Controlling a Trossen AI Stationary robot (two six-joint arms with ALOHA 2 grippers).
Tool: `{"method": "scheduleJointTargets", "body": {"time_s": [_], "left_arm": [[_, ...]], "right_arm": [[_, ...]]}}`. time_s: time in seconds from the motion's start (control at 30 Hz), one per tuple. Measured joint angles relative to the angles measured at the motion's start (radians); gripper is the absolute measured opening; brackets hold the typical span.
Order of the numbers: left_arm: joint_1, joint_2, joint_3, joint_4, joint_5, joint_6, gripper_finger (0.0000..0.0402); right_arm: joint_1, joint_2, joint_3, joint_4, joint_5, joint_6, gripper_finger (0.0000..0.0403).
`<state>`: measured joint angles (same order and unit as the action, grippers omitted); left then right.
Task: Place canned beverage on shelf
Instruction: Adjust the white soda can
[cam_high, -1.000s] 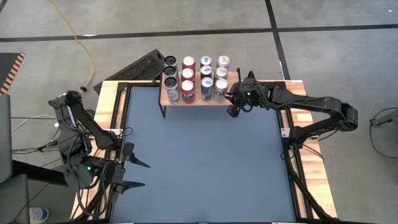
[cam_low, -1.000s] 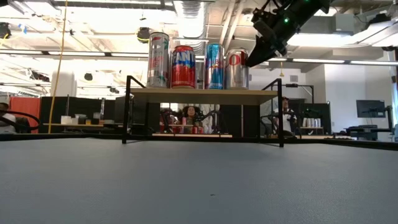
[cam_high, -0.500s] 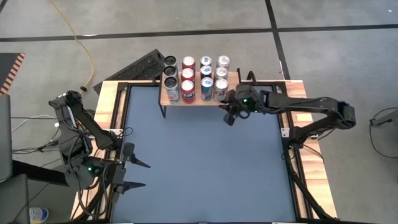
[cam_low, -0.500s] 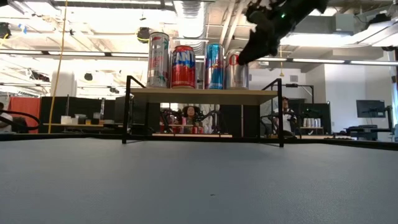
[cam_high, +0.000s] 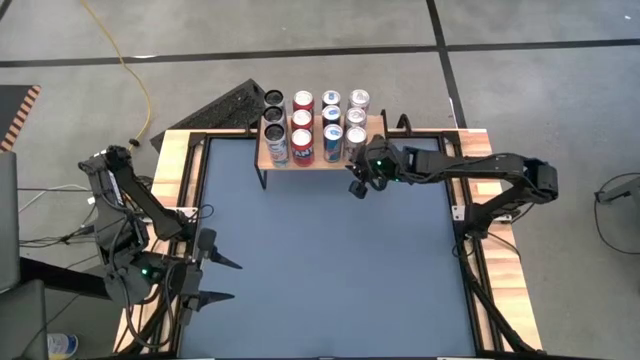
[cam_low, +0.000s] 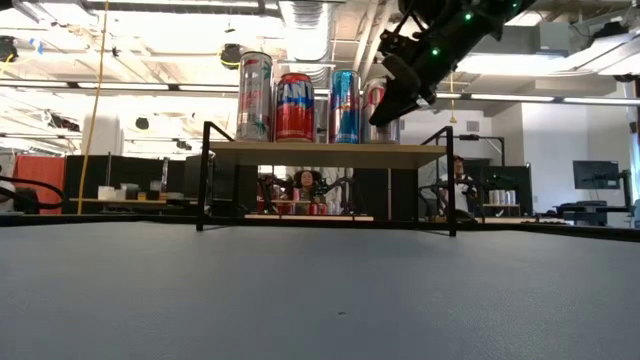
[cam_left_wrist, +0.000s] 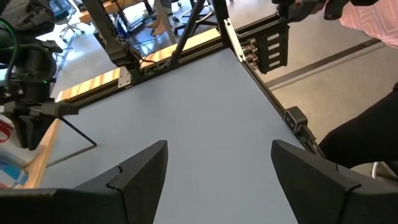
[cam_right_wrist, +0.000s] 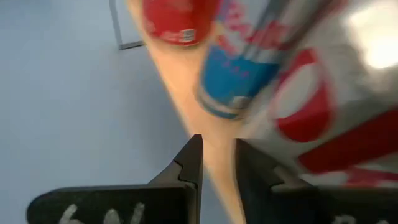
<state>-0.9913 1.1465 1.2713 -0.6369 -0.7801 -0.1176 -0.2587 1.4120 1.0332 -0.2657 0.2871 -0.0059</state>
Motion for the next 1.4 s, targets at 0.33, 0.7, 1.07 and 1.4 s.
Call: {"method": "scheduleJointTargets", "body": {"time_s": [0.33, 0.7, 1.07, 1.4], "left_arm": [[0.000, 0.000, 0.000, 0.000, -0.010, -0.008, 0.0275], [0.000, 0.000, 0.000, 0.000, -0.010, -0.022, 0.0275], [0.000, 0.000, 0.000, 0.000, -0.010, -0.022, 0.0275], [0.000, 0.000, 0.000, 0.000, -0.066, 0.027, 0.0275]], "right_arm": [[-0.008, -0.014, 0.002, -0.004, 0.010, -0.003, 0.0081], [-0.010, -0.014, 0.002, -0.015, 0.056, 0.002, 0.0081], [0.067, -0.194, 0.000, -0.252, 0.186, -0.003, 0.0081], [-0.219, -0.281, 0.002, 0.016, 0.239, -0.165, 0.0038]]}}
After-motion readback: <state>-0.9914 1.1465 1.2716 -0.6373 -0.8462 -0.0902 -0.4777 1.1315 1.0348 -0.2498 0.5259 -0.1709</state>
